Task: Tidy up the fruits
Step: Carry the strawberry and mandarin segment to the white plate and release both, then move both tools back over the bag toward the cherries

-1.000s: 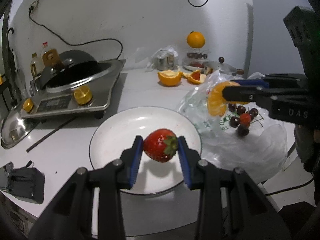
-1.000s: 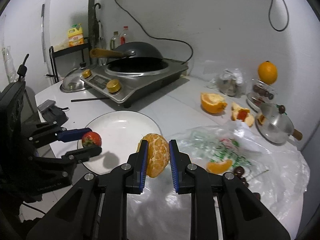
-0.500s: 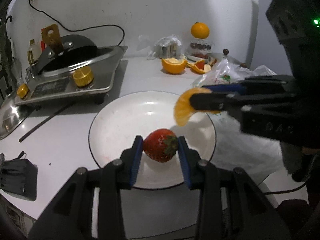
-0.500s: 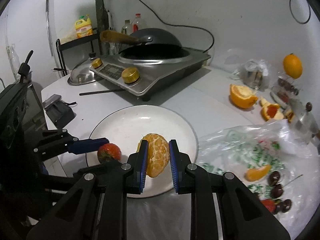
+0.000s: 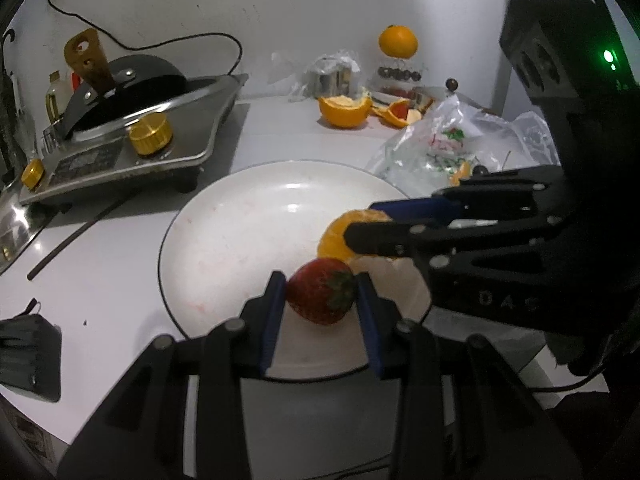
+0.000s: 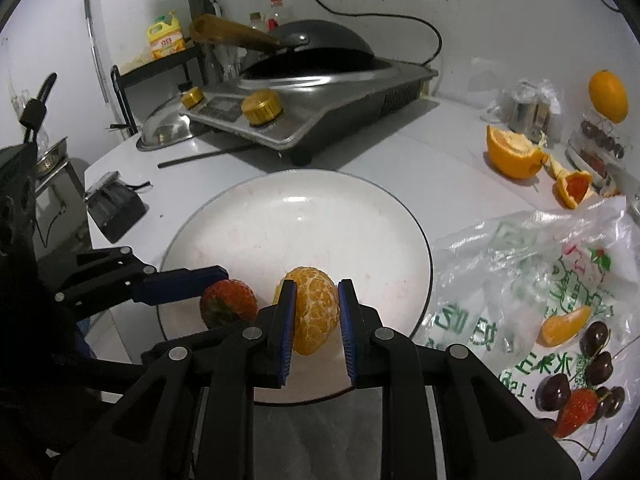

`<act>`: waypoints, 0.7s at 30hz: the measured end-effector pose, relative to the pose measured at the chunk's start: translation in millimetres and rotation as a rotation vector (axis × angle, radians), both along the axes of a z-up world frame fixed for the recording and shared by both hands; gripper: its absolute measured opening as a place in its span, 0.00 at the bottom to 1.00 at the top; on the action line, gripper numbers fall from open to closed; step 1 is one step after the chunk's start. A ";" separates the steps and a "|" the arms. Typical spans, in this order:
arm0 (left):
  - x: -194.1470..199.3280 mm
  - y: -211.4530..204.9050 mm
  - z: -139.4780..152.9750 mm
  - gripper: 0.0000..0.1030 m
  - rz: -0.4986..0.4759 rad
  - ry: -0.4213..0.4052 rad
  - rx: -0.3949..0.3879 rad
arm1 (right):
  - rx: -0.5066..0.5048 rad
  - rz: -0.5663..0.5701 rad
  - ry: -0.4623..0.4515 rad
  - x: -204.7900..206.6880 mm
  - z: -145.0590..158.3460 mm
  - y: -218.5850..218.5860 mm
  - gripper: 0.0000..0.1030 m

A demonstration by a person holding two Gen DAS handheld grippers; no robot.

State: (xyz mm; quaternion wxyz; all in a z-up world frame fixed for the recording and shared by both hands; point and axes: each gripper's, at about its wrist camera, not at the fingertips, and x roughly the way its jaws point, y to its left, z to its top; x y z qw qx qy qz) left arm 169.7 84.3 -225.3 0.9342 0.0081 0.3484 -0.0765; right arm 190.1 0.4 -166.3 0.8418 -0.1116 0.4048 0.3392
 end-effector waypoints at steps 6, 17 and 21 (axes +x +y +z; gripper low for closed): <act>0.6 -4.2 -1.3 0.38 0.001 0.016 0.016 | -0.014 -0.008 -0.001 -0.1 -2.2 -3.4 0.22; -8.3 -5.9 3.3 0.52 0.033 0.014 0.021 | 0.006 -0.020 -0.027 -5.4 10.0 -14.4 0.33; -9.8 -9.0 7.1 0.53 0.042 0.006 0.024 | 0.014 -0.033 -0.057 -9.7 21.6 -26.1 0.33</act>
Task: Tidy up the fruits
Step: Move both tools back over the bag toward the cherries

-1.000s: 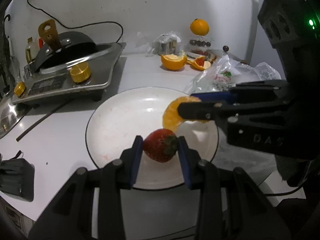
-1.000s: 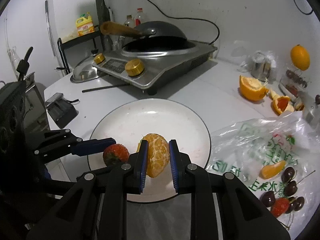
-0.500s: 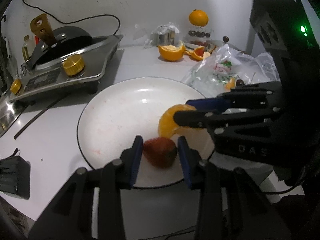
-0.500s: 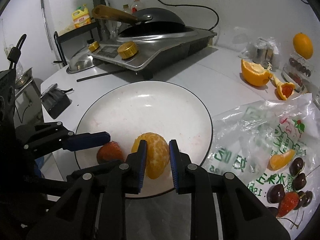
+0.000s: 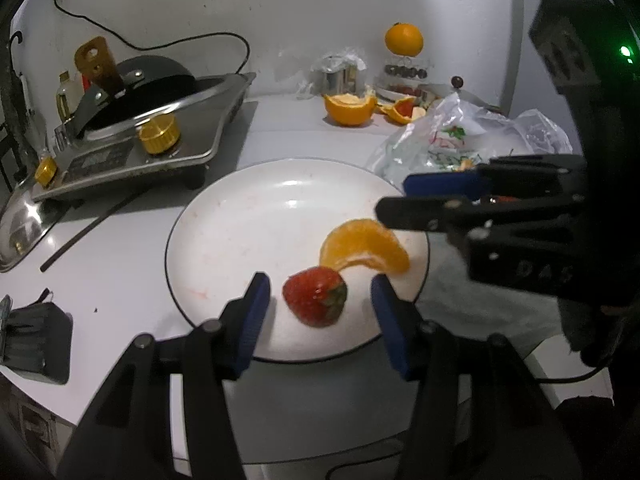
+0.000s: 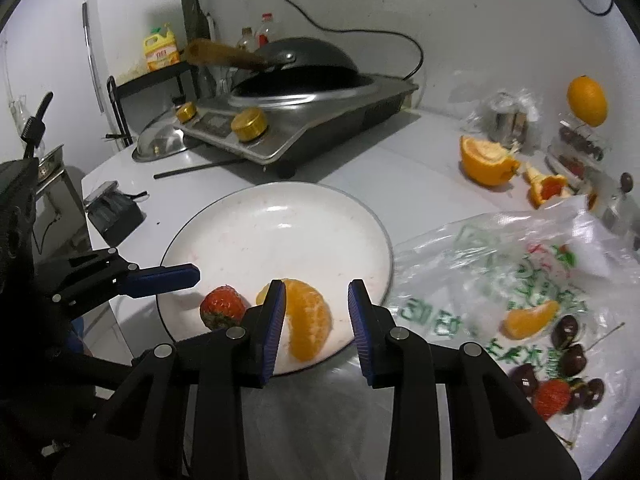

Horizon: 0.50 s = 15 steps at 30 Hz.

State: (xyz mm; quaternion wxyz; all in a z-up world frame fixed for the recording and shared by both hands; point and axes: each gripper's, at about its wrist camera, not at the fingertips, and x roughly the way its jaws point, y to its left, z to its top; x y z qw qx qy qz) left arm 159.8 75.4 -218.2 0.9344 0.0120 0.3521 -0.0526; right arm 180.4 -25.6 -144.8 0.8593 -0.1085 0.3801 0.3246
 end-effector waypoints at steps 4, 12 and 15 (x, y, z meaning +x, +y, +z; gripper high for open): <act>-1.6 -5.7 6.1 0.53 0.007 -0.015 -0.005 | 0.003 -0.019 -0.022 -3.9 9.2 -15.6 0.33; -5.6 -23.8 16.2 0.54 0.006 -0.039 -0.002 | 0.013 -0.057 -0.046 -10.4 17.3 -49.1 0.33; -5.8 -33.4 20.6 0.62 0.000 -0.052 -0.007 | 0.017 -0.074 -0.054 -13.4 20.6 -64.5 0.33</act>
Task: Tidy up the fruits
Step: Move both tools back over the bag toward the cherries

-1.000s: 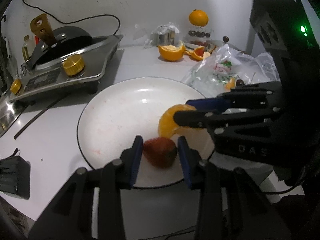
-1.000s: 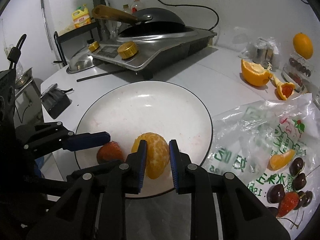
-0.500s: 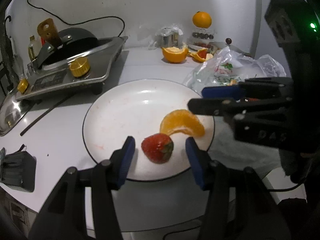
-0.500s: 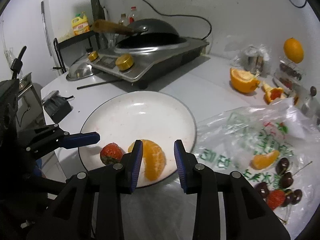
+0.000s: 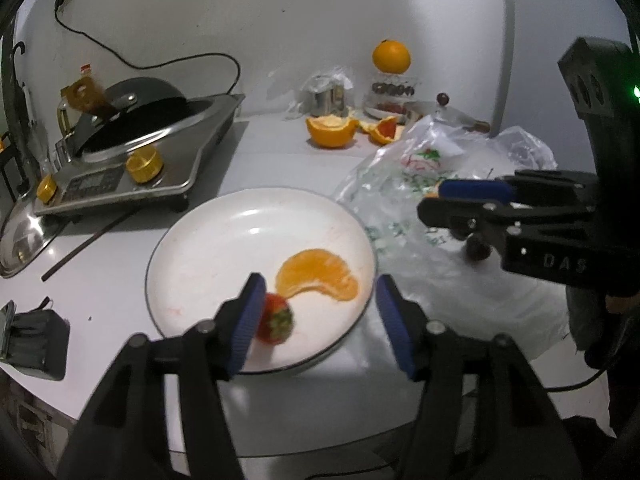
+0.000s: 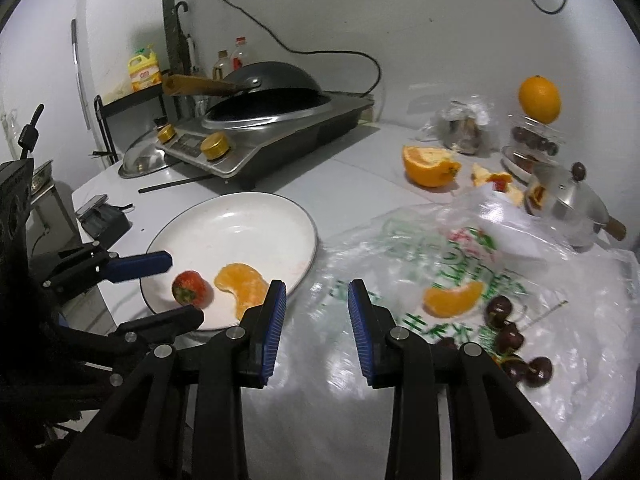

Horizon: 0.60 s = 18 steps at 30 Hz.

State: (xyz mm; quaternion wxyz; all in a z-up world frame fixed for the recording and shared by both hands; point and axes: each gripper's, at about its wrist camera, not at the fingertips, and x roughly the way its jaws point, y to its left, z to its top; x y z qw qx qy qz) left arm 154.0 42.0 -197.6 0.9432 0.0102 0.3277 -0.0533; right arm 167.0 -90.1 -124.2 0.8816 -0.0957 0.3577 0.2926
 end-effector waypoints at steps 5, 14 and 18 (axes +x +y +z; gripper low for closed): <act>0.1 -19.5 5.0 0.63 -0.007 -0.006 0.015 | 0.006 -0.022 -0.008 -2.9 3.7 -23.9 0.33; 1.3 -47.3 6.9 0.63 -0.026 -0.007 0.025 | 0.012 -0.061 -0.015 -4.8 3.8 -61.7 0.33; 3.9 -62.5 8.0 0.63 -0.048 -0.006 0.035 | 0.020 -0.089 -0.016 -4.6 2.4 -80.4 0.33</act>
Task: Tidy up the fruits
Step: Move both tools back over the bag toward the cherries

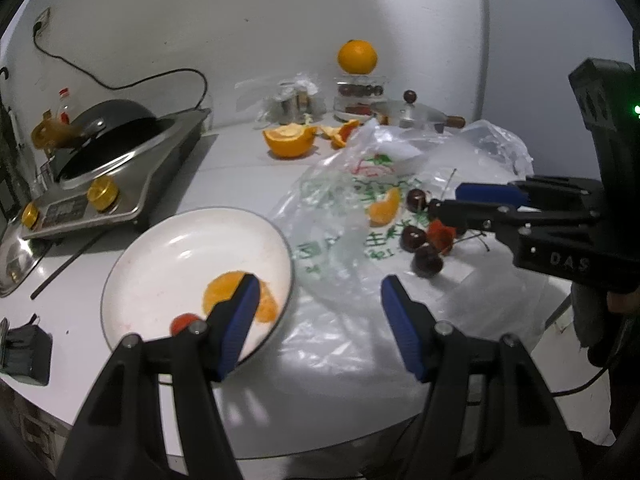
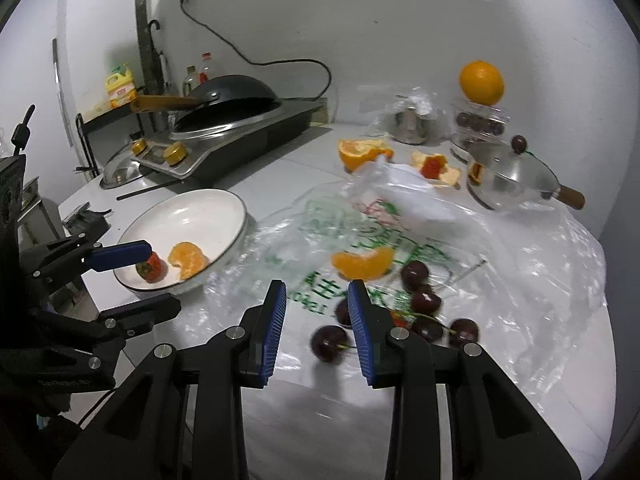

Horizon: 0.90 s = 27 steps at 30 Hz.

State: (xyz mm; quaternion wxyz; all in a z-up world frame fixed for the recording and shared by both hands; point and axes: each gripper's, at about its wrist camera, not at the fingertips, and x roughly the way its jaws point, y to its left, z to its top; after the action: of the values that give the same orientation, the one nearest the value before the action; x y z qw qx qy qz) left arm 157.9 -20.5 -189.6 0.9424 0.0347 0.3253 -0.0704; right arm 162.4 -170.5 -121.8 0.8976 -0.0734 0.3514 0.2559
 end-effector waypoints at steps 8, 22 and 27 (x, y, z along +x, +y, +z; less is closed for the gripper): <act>10.6 -25.2 -0.6 0.63 -0.035 0.011 0.014 | 0.015 -0.035 0.003 1.4 -2.6 -27.3 0.33; 32.7 -63.6 -9.8 0.63 -0.074 0.048 0.027 | 0.023 -0.090 0.023 4.6 -13.4 -69.9 0.33; 40.7 -74.3 -16.4 0.63 -0.088 0.068 0.034 | 0.031 -0.100 0.031 8.1 -16.7 -79.7 0.33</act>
State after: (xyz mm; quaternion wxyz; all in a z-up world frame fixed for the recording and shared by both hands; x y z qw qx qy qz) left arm 198.6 -94.8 -206.0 0.9261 0.0627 0.3562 -0.1074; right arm 170.5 -250.2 -138.5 0.9046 -0.0380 0.3647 0.2175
